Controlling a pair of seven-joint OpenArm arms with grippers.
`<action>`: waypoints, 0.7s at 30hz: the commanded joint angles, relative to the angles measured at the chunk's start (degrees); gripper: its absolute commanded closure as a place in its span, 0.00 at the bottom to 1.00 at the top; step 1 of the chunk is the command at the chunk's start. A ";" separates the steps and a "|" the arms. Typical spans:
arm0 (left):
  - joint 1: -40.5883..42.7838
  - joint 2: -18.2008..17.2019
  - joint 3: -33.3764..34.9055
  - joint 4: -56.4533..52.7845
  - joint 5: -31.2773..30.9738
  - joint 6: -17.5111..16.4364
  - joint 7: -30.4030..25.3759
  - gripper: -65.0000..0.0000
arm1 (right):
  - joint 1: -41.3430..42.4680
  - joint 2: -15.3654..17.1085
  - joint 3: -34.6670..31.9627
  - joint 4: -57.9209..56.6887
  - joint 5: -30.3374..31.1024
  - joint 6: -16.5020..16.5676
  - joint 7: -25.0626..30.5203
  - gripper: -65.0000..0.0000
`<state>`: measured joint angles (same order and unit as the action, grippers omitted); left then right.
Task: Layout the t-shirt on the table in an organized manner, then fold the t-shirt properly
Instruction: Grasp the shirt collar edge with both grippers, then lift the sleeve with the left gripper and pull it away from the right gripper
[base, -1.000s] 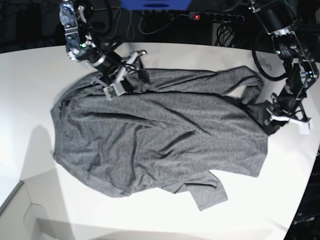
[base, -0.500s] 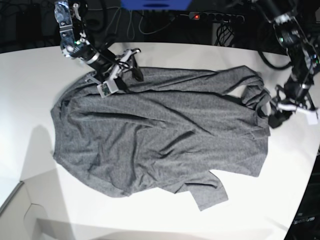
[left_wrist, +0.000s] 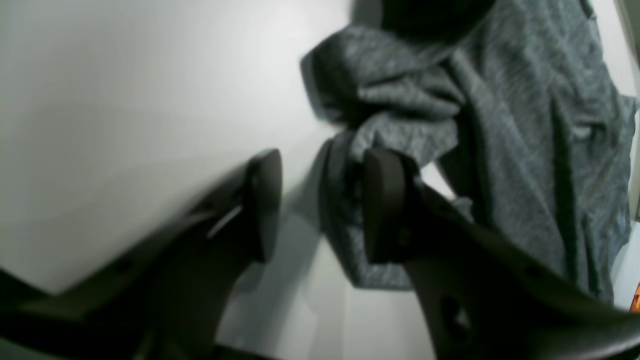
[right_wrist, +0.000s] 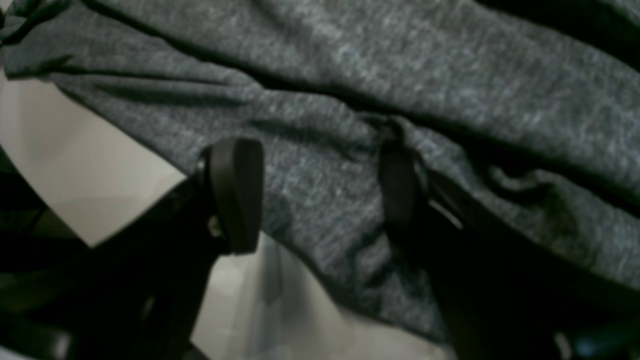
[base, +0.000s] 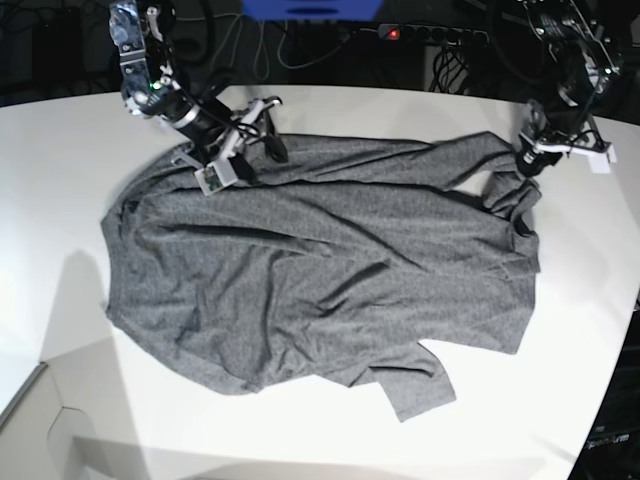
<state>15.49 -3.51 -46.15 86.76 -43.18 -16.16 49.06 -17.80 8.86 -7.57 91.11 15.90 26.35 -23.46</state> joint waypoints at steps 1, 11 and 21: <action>-0.14 -0.58 0.04 0.84 -1.09 -0.50 -0.57 0.60 | -0.09 0.41 -0.03 0.27 -0.38 0.16 -1.72 0.42; -1.82 -0.40 1.80 0.67 -1.00 -0.41 -0.40 0.61 | -0.35 0.41 0.14 0.27 -0.38 0.16 -1.72 0.42; -1.11 -0.76 4.26 1.55 -1.61 -0.50 -0.13 0.99 | -0.35 0.50 0.32 0.27 -0.38 0.16 -1.81 0.42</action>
<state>14.46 -3.64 -41.56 86.96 -43.75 -16.16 49.54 -17.82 8.86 -7.44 91.11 15.92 26.35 -23.51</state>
